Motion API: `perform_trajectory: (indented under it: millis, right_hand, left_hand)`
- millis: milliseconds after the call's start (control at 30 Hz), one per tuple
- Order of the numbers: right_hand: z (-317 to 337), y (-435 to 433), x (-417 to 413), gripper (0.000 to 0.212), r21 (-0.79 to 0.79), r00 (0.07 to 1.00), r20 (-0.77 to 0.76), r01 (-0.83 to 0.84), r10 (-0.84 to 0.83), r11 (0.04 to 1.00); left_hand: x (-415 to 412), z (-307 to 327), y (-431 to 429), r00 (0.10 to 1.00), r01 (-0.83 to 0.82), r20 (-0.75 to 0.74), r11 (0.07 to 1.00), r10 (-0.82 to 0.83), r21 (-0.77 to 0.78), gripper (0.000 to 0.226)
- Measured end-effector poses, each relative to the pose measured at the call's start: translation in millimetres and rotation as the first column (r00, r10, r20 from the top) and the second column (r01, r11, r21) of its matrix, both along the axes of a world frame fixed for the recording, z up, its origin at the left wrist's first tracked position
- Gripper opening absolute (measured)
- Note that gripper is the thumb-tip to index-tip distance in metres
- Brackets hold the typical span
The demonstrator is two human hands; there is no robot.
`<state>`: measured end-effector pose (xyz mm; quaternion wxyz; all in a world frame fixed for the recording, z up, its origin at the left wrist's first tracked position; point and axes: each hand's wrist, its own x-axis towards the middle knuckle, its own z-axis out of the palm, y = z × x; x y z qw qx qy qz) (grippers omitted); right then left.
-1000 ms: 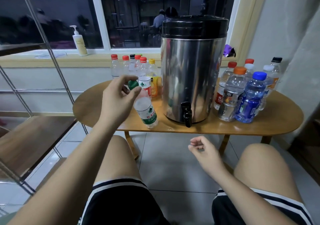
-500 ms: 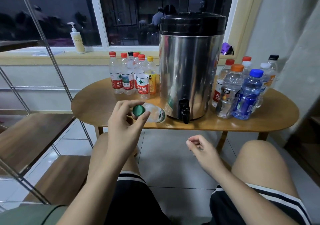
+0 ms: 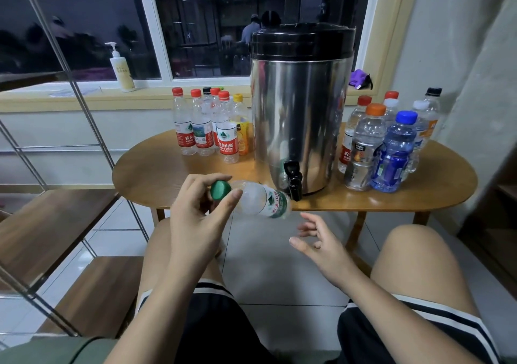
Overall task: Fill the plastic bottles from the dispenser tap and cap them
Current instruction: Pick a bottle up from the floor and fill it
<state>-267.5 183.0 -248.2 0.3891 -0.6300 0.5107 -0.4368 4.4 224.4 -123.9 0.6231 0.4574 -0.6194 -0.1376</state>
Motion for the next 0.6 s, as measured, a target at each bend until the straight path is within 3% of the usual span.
perform_trajectory:
  millis: [100, 233, 467, 600]
  right_hand:
    - [2.3, -1.4, -1.9, 0.105, 0.000, 1.000, -0.011, -0.005, 0.005, 1.000]
    - [0.5, 0.6, 0.1, 0.108, 0.037, 0.993, -0.074, -0.086, 0.089, 0.996]
    - [-2.6, 8.2, 3.2, 0.082, 0.118, 0.943, -0.286, -0.142, 0.171, 0.983]
    - [-5.4, 7.2, -4.1, 0.067, 0.145, 0.896, -0.411, -0.116, 0.166, 0.983]
  left_hand:
    - [5.4, 0.1, -2.3, 0.999, 0.038, 0.018, 0.999, -0.038, 0.035, 0.021]
    - [-2.3, -22.9, -19.2, 0.979, 0.162, 0.084, 0.959, -0.186, 0.235, 0.024]
    - [-35.4, -80.1, -39.8, 0.903, 0.427, -0.170, 0.786, -0.394, 0.447, 0.027]
    - [-31.3, -96.4, -40.5, 0.919, 0.373, -0.081, 0.783, -0.386, 0.498, 0.031]
